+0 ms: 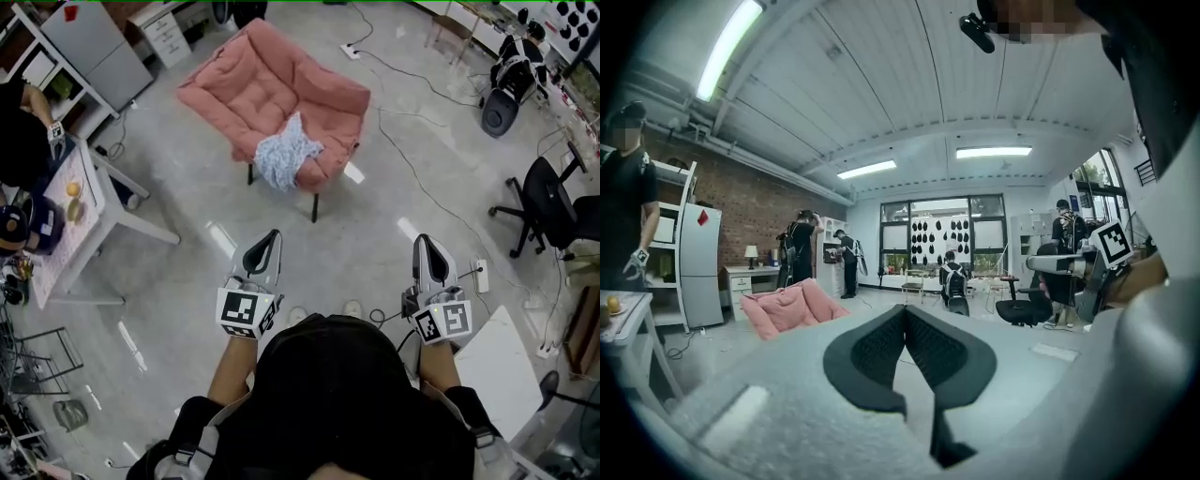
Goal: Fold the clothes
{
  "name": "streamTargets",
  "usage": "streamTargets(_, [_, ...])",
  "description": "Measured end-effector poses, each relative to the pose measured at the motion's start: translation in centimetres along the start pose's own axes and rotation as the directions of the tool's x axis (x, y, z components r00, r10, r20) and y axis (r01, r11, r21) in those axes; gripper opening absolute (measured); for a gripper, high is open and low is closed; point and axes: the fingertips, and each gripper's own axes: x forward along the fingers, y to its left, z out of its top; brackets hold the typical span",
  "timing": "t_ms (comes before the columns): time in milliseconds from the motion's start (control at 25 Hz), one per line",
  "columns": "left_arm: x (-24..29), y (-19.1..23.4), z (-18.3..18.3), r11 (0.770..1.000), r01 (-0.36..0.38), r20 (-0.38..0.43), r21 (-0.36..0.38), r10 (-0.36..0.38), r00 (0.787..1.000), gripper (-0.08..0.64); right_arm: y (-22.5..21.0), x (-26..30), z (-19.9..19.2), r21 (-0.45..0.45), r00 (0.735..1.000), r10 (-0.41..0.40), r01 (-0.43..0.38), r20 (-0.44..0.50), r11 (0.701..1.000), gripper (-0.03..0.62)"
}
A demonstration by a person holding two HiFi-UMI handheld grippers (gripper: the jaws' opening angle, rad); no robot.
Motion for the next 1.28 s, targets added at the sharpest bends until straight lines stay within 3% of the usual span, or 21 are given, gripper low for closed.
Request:
streamTargets(40, [-0.1, -0.2, -0.1, 1.000, 0.009, -0.004, -0.006, -0.009, 1.000, 0.000, 0.4, 0.0, 0.1, -0.003, 1.000, 0.012, -0.012, 0.003, 1.000, 0.003])
streamTargets(120, [-0.2, -0.8, -0.1, 0.999, 0.032, -0.011, -0.015, -0.032, 0.999, 0.091, 1.2, 0.0, 0.1, -0.023, 0.999, 0.042, -0.042, -0.003, 0.999, 0.026])
streamTargets(200, [-0.3, -1.2, 0.2, 0.999, 0.045, 0.004, -0.022, -0.045, 0.999, 0.204, 2.3, 0.2, 0.2, -0.042, 0.996, 0.085, -0.085, -0.008, 0.995, 0.157])
streamTargets(280, [-0.5, -1.3, 0.7, 0.999, 0.040, 0.038, -0.033, -0.039, 0.999, 0.357, 3.0, 0.5, 0.3, -0.035, 0.994, 0.107, -0.107, 0.001, 0.994, 0.333])
streamTargets(360, [-0.9, -1.0, 0.9, 0.999, 0.029, 0.064, -0.044, -0.026, 0.998, 0.422, 3.2, 0.6, 0.6, -0.007, 0.995, 0.097, -0.097, 0.013, 0.995, 0.408])
streamTargets(800, [-3.0, 3.2, 0.4, 0.996, -0.019, 0.079, -0.083, 0.025, 0.997, 0.431, 3.8, 1.5, 0.2, 0.010, 0.999, 0.035, -0.035, -0.001, 0.999, 0.413])
streamTargets(1040, [-4.6, 6.4, 0.5, 0.996, -0.016, 0.102, -0.091, 0.025, 0.994, 0.442, 7.5, 3.4, 0.7, -0.015, 0.999, 0.042, -0.042, 0.025, 0.999, 0.413])
streamTargets(1280, [-5.9, 9.2, 0.6, 0.996, 0.012, 0.104, -0.089, -0.003, 0.995, 0.442, 10.4, 4.0, 1.0, -0.026, 0.998, -0.018, 0.019, 0.053, 0.999, 0.414])
